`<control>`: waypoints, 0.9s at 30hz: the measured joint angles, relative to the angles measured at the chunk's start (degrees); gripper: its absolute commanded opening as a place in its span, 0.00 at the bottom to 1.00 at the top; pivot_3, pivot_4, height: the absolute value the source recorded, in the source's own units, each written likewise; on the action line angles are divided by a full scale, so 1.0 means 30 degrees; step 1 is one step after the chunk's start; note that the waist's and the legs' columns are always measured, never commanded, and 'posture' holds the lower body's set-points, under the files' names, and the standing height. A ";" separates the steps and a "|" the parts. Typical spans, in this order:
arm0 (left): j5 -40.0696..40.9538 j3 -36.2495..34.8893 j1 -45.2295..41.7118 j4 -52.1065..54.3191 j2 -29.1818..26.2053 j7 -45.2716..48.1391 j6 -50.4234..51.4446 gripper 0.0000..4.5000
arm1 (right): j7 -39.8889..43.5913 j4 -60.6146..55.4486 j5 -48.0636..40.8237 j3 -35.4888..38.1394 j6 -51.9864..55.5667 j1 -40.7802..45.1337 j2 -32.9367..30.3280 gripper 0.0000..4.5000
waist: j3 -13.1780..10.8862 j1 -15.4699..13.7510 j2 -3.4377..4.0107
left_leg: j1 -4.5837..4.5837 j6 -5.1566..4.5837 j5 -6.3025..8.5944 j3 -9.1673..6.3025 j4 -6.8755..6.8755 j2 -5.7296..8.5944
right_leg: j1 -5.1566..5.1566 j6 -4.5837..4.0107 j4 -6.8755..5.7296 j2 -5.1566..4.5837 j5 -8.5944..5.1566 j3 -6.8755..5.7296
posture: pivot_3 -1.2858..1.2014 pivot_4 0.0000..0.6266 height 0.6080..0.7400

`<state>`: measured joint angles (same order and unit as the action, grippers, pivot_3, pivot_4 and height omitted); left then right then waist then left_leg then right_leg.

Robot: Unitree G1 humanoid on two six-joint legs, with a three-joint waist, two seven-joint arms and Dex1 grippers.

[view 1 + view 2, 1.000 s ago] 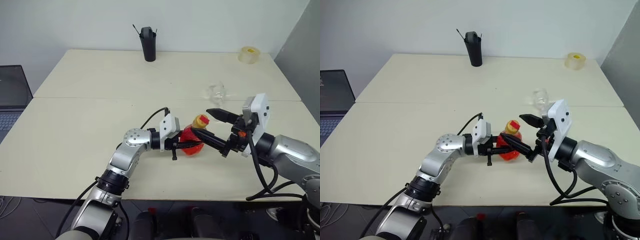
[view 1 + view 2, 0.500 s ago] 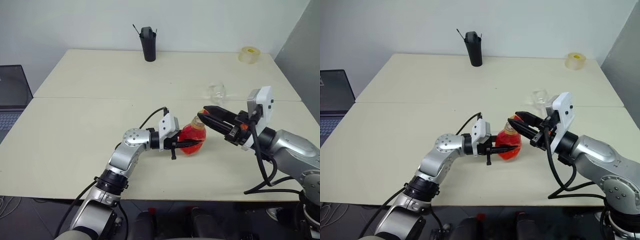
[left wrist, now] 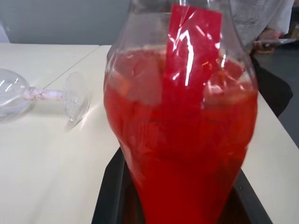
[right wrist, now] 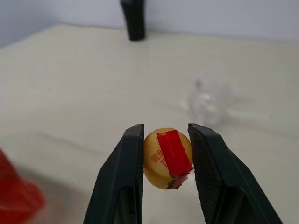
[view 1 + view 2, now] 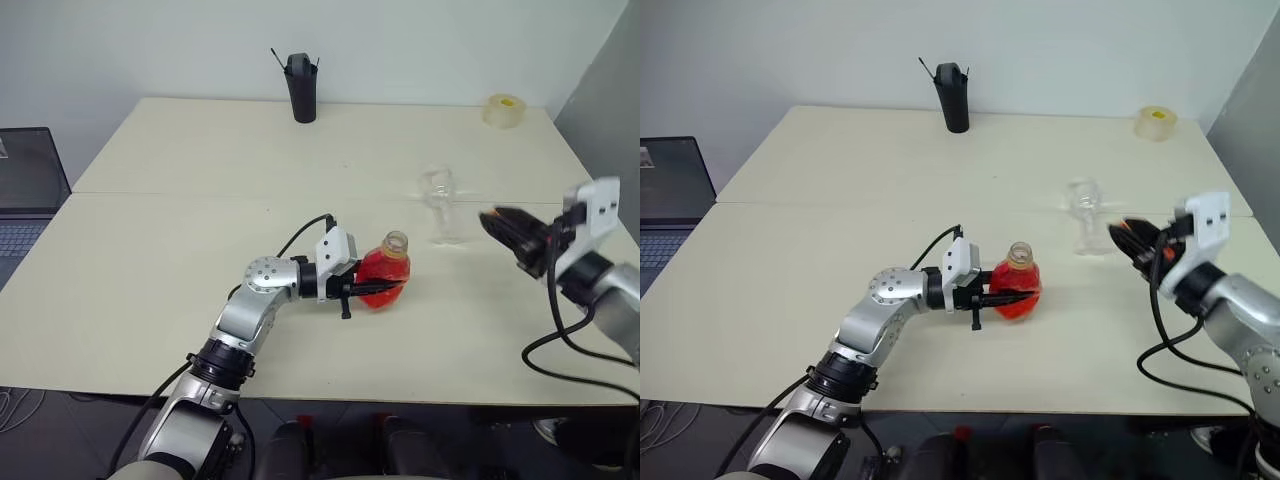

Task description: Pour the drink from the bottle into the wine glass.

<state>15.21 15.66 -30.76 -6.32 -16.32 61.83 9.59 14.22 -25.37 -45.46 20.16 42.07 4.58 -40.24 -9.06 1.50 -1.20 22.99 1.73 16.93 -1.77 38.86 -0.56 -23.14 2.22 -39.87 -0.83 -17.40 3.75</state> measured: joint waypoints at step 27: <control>0.0000 0.0011 0.0005 0.0006 0.0125 0.0014 0.0002 0.18 | 0.2075 -0.2665 0.0893 -0.0187 0.0944 -0.0972 0.0656 1.00 | 0.0007 0.0057 0.0039 | -0.0019 -0.0001 0.0001 0.0026 -0.0007 -0.0015 | -0.0007 0.0003 -0.0009 0.0034 -0.0002 0.0030 | 0.52 0.24 1.00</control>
<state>15.21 15.70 -30.75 -6.30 -15.95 61.87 9.59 20.44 -33.36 -42.78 19.59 44.90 1.67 -38.27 -9.03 1.67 -1.08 22.93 1.72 16.94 -1.69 38.84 -0.60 -23.16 2.23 -39.90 -0.73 -17.40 3.84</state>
